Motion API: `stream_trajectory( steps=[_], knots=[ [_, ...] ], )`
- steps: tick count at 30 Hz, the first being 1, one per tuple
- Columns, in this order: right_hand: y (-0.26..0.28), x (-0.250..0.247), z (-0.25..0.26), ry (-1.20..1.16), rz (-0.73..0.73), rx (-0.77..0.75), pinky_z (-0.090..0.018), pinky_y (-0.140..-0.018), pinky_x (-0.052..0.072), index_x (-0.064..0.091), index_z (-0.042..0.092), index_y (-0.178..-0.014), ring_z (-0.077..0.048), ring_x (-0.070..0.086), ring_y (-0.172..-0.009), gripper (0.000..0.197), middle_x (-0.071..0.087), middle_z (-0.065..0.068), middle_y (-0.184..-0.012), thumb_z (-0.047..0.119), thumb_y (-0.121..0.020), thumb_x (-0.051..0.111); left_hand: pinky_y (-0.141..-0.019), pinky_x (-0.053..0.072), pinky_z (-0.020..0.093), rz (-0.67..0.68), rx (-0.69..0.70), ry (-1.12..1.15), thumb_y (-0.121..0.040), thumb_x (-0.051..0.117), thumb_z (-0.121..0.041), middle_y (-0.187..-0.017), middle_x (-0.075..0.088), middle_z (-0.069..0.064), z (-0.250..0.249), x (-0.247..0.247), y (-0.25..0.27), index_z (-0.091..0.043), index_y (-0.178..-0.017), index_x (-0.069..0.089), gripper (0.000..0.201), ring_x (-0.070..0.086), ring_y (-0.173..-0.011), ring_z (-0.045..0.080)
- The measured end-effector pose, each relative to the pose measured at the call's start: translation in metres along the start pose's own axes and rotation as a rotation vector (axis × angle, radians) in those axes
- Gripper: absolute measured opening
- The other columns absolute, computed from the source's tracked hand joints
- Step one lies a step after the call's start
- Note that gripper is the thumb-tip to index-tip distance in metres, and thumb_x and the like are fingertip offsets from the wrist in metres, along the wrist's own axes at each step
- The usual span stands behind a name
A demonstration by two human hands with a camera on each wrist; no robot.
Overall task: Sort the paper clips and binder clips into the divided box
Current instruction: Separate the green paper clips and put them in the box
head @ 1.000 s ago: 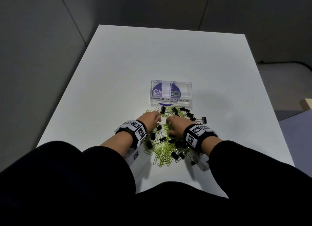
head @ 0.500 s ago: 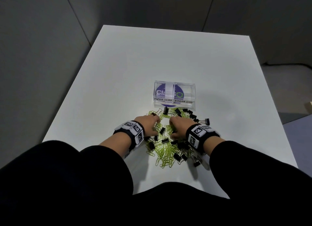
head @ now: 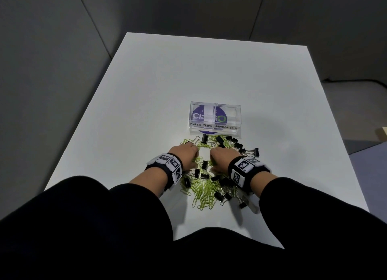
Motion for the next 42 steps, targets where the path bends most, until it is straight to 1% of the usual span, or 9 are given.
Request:
stream_trajectory(
  steps=[7,14,22,26,30,33,36,38,42],
  knots=[
    [0.003,0.006,-0.001,-0.007,0.0,-0.052,-0.039,-0.09,0.047,0.053,0.008,-0.113,-0.029,0.054,-0.109,0.032,0.054,-0.013,-0.12,0.03,-0.091,0.053,-0.093,0.045,0.039,0.013,-0.024,-0.001,-0.094,0.051,-0.028,-0.126,0.046,0.01,-0.002,0.009,-0.004,-0.009,-0.117,0.053,0.031,0.051,-0.115,0.026],
    [0.01,0.001,-0.008,-0.017,-0.106,-0.085,-0.036,-0.093,0.039,0.047,0.002,-0.12,-0.029,0.047,-0.115,0.033,0.048,-0.016,-0.126,0.024,-0.095,0.043,-0.093,0.046,0.04,0.02,-0.022,-0.011,-0.095,0.043,-0.015,-0.122,0.052,0.013,-0.005,0.009,-0.004,-0.006,-0.117,0.051,0.025,0.052,-0.112,0.028],
    [0.015,-0.013,-0.028,-0.253,-0.163,0.031,-0.037,-0.082,0.043,0.045,0.007,-0.114,-0.034,0.056,-0.097,0.029,0.057,-0.019,-0.108,0.03,-0.096,0.044,-0.094,0.046,0.04,0.031,0.0,-0.048,-0.092,0.042,-0.005,-0.123,0.053,0.015,-0.012,0.011,-0.006,-0.005,-0.12,0.047,0.029,0.052,-0.113,0.03],
    [0.017,-0.012,-0.032,-0.3,-0.185,0.049,-0.033,-0.078,0.042,0.043,0.012,-0.118,-0.033,0.057,-0.096,0.027,0.057,-0.016,-0.109,0.028,-0.097,0.042,-0.095,0.045,0.039,0.036,0.028,-0.038,-0.092,0.044,-0.007,-0.124,0.049,0.016,-0.011,0.013,-0.005,-0.003,-0.12,0.047,0.028,0.049,-0.113,0.029],
    [0.021,-0.018,-0.039,-0.439,-0.219,0.094,-0.032,-0.081,0.045,0.041,0.017,-0.131,-0.03,0.059,-0.102,0.033,0.055,-0.015,-0.121,0.021,-0.099,0.037,-0.09,0.045,0.037,0.027,0.028,0.039,-0.092,0.047,-0.009,-0.125,0.045,0.016,-0.009,0.01,-0.002,0.0,-0.121,0.047,0.03,0.054,-0.106,0.031],
    [0.02,-0.022,-0.04,-0.508,-0.216,0.106,-0.033,-0.08,0.044,0.048,0.012,-0.123,-0.028,0.058,-0.099,0.028,0.058,-0.012,-0.119,0.011,-0.098,0.035,-0.091,0.045,0.035,-0.004,0.027,0.088,-0.093,0.049,-0.013,-0.125,0.048,0.016,-0.008,0.005,-0.001,-0.001,-0.121,0.049,0.031,0.055,-0.107,0.03],
    [0.021,-0.02,-0.032,-0.522,-0.155,0.093,-0.03,-0.064,0.037,0.048,0.009,-0.105,-0.023,0.051,-0.081,0.018,0.056,-0.01,-0.095,0.009,-0.097,0.032,-0.09,0.045,0.034,-0.022,0.026,0.149,-0.093,0.049,-0.013,-0.121,0.055,0.016,-0.01,-0.004,0.001,-0.002,-0.119,0.05,0.028,0.056,-0.107,0.029],
    [0.023,-0.019,-0.027,-0.457,-0.133,0.088,-0.03,-0.065,0.034,0.043,0.012,-0.093,-0.023,0.048,-0.078,0.01,0.053,-0.008,-0.086,0.013,-0.096,0.033,-0.092,0.044,0.034,-0.049,0.014,0.205,-0.094,0.047,-0.011,-0.125,0.054,0.016,-0.009,-0.009,0.002,-0.002,-0.123,0.049,0.03,0.055,-0.11,0.028],
    [0.019,-0.014,-0.014,-0.345,-0.095,0.074,-0.033,-0.067,0.035,0.044,0.01,-0.093,-0.028,0.052,-0.08,0.013,0.053,-0.011,-0.083,0.018,-0.095,0.034,-0.094,0.043,0.035,-0.088,-0.044,0.279,-0.095,0.038,-0.007,-0.128,0.051,0.017,-0.001,-0.016,0.007,-0.001,-0.125,0.047,0.031,0.054,-0.11,0.03]
  ],
)
Point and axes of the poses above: each hand's wrist, its own y-axis away from the middle knuckle, its own x-axis out of the palm, z = x × y, the point moved 8 cm from there along -y, towards the middle knuckle
